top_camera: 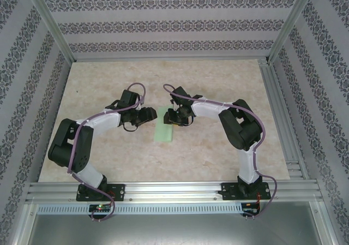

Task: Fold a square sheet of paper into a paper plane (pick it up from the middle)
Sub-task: Fold the square sheet of paper in half at the center of the table, then hold the square sheet of paper at the center of the table.

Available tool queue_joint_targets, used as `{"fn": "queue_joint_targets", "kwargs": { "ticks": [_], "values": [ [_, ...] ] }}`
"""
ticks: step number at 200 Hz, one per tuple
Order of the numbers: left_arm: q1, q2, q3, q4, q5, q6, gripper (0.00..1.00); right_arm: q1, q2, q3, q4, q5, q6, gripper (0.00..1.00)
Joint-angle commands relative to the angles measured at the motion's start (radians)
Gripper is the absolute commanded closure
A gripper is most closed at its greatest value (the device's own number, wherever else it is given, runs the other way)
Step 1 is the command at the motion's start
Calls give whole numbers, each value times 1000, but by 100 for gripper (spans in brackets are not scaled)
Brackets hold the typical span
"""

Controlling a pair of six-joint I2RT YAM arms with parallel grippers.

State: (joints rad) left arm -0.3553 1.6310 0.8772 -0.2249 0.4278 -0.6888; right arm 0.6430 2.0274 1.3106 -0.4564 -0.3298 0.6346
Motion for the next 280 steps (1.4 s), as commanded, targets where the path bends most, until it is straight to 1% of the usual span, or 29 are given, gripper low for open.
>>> {"fn": "queue_joint_targets", "kwargs": {
  "ticks": [1, 16, 37, 94, 173, 242, 280],
  "values": [
    [-12, 36, 12, 50, 78, 18, 50, -14, 70, -45, -103, 114, 0, 60],
    [-20, 56, 25, 44, 86, 23, 56, -13, 74, -47, -103, 115, 1, 60],
    [-32, 79, 38, 44, 97, 26, 62, -14, 76, -45, -105, 117, 1, 59],
    [-62, 141, 77, 30, 123, 38, 73, -11, 83, -47, -103, 119, 4, 60],
    [-72, 165, 81, 22, 126, 43, 79, -3, 93, -47, -108, 130, 10, 60],
    [-74, 187, 83, 8, 121, 51, 80, 1, 99, -48, -108, 132, 16, 60],
    [-78, 201, 93, -40, 75, 59, 82, 0, 98, -53, -103, 131, 19, 60]
  ]
}}
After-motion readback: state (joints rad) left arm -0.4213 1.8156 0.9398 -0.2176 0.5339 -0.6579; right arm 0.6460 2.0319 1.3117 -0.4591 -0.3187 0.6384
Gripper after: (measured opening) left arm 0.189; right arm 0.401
